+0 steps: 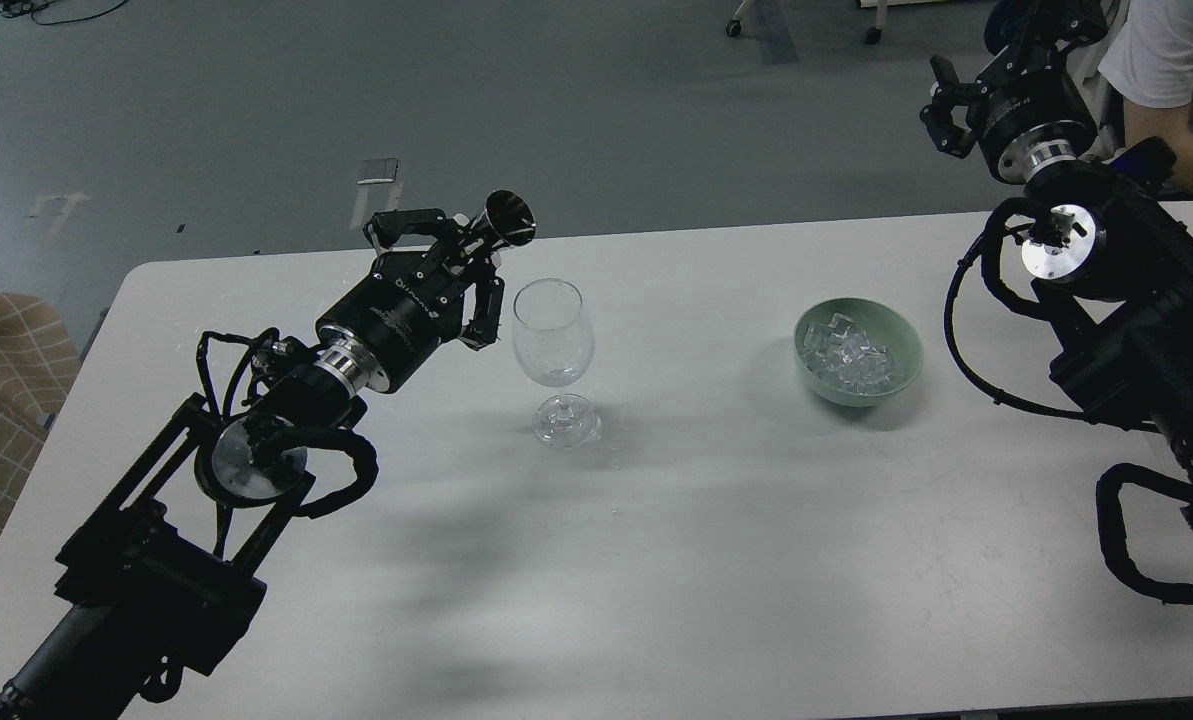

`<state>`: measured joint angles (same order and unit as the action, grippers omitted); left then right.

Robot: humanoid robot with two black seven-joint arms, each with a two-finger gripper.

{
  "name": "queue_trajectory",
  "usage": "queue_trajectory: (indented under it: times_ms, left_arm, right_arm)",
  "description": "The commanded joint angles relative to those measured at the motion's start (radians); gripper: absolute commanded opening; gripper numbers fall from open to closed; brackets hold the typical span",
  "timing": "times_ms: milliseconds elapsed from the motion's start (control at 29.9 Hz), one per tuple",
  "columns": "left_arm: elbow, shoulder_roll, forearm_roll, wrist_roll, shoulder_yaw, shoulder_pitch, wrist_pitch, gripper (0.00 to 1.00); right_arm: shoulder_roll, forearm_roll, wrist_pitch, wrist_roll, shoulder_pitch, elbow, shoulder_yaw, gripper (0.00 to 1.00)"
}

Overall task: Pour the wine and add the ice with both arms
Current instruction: 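Tilt the jigger with the left gripper to pour into the glass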

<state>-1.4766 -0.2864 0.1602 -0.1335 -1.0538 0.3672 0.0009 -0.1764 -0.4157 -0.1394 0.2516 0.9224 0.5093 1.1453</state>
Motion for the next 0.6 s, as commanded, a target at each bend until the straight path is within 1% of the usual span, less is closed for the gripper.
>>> queue_trajectory:
  times_ms: [0, 134, 568]
  left_arm:
    - [0.01, -0.014, 0.022, 0.002, 0.0, -0.002, -0.004, 0.18]
    - [0.013, -0.03, 0.039, 0.002, 0.0, -0.008, -0.019, 0.18]
    - [0.009, -0.022, 0.07, 0.0, 0.0, -0.005, -0.019, 0.18]
  right_arm:
    - [0.002, 0.0, 0.001, 0.0, -0.001, 0.0, 0.001, 1.0]
    - [0.002, 0.0, 0.001, 0.0, -0.001, 0.0, 0.001, 1.0]
    - [0.002, 0.0, 0.001, 0.0, -0.002, -0.002, 0.001, 1.0]
